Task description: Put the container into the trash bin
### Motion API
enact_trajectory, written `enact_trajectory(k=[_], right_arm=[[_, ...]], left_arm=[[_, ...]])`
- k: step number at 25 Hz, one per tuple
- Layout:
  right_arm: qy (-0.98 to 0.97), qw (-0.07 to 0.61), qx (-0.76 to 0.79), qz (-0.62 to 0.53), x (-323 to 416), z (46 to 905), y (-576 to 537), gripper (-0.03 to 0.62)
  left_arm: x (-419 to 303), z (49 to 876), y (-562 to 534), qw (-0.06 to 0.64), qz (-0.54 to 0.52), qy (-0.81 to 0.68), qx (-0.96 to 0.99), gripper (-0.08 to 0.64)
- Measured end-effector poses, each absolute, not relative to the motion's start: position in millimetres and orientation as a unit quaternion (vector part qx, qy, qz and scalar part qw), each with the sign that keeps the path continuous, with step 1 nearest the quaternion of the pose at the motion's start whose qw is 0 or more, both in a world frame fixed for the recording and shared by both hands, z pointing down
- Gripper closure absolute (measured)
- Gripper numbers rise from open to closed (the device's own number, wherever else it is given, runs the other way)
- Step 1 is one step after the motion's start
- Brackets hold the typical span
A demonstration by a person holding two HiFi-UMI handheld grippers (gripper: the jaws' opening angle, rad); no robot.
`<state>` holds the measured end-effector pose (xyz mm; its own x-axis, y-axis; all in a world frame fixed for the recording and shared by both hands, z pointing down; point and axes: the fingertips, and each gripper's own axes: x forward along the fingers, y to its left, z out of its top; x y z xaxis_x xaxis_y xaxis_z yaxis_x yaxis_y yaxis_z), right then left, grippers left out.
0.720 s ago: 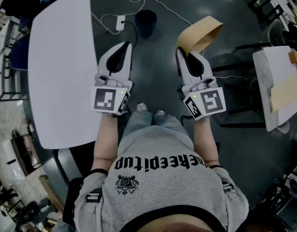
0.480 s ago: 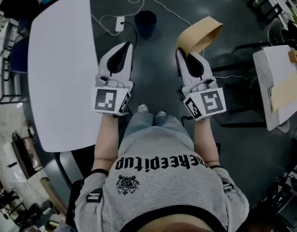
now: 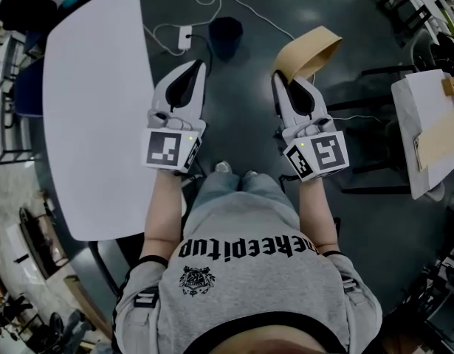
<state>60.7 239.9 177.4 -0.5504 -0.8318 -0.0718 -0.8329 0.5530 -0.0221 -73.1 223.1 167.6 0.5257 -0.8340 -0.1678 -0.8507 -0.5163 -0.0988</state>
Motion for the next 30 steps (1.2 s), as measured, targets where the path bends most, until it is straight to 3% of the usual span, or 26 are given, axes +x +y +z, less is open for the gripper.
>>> enact_trajectory(k=[30], right_arm=[[0.885, 0.021, -0.466, 0.006, 60.6, 194.4, 90.4, 0.574]], left_arm=[[-70.2, 189.2, 69.1, 0.072, 0.026, 0.46, -0.884, 0.54]])
